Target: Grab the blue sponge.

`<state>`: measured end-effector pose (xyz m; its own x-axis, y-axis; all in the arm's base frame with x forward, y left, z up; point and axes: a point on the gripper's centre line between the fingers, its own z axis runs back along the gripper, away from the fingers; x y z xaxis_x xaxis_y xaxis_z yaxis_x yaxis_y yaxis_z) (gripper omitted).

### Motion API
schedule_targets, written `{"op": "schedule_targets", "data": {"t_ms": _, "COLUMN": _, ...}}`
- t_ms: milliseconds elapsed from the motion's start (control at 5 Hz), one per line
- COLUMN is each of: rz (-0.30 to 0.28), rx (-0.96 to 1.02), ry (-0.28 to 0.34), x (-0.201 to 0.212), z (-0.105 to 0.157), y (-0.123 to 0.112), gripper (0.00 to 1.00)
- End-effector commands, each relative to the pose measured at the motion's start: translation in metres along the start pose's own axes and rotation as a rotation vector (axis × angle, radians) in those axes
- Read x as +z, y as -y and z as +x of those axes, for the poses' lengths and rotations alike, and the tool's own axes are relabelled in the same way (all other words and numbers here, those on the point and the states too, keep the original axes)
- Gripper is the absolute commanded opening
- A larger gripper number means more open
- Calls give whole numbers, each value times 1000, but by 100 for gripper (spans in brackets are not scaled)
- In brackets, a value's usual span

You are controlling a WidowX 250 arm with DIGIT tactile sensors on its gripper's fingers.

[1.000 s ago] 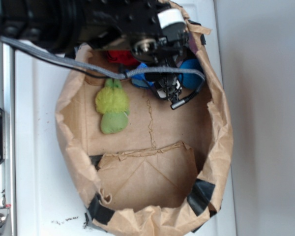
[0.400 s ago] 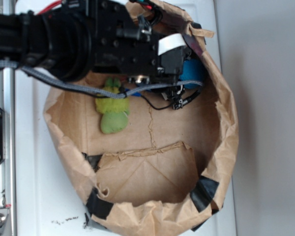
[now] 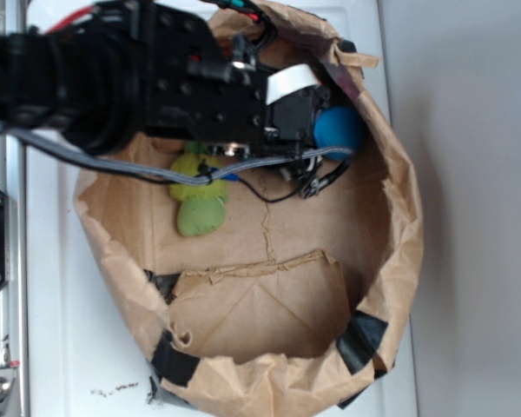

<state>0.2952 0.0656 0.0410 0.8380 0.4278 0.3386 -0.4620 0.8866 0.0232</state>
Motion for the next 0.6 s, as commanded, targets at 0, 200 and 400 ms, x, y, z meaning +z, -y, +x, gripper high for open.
{"op": "schedule_targets", "data": {"t_ms": 0, "rz": -102, "rx": 14, "ry": -109, "x": 96, "z": 32, "y": -6, "gripper": 0}}
{"op": "schedule_targets", "data": {"t_ms": 200, "rz": -85, "rx": -17, "ry": -149, "x": 105, "z": 24, "y": -3, "gripper": 0}}
{"op": "schedule_targets", "data": {"t_ms": 400, "rz": -58, "rx": -62, "ry": -196, "x": 108, "z": 16, "y": -2, "gripper": 0}}
